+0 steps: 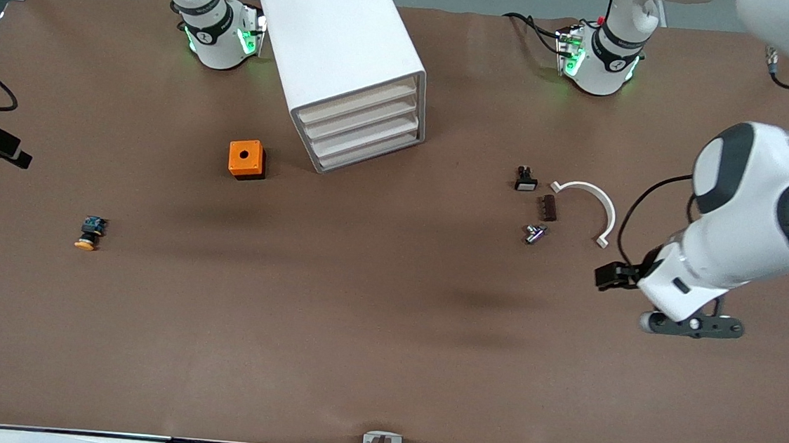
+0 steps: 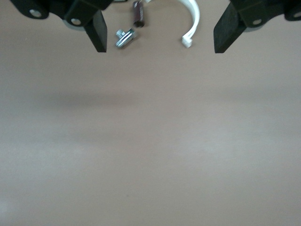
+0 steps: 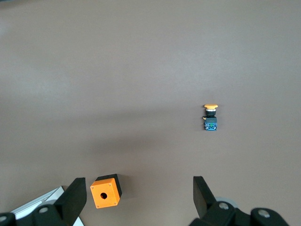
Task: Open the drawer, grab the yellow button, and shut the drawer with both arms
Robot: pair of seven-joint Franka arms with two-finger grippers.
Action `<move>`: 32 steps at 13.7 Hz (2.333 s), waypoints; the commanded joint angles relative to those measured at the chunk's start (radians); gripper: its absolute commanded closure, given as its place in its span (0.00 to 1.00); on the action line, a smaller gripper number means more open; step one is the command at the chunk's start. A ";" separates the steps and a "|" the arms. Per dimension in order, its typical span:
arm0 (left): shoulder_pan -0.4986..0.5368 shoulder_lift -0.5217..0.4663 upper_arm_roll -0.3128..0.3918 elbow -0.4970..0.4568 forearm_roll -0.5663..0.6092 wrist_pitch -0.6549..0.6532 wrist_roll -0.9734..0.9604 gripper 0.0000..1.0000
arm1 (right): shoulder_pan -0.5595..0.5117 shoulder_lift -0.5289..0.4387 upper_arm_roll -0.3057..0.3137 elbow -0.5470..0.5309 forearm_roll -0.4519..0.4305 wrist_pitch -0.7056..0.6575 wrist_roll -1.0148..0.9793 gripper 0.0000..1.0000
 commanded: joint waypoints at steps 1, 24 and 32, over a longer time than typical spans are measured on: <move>0.013 -0.079 0.039 -0.029 0.013 -0.055 0.080 0.00 | 0.000 0.011 -0.002 0.029 0.017 -0.023 0.003 0.00; -0.013 -0.409 0.173 -0.225 0.003 -0.132 0.132 0.00 | 0.162 -0.095 -0.117 -0.041 -0.094 -0.026 -0.088 0.00; -0.016 -0.419 0.173 -0.224 0.004 -0.128 0.137 0.00 | 0.160 -0.091 -0.117 -0.038 -0.113 -0.098 -0.086 0.00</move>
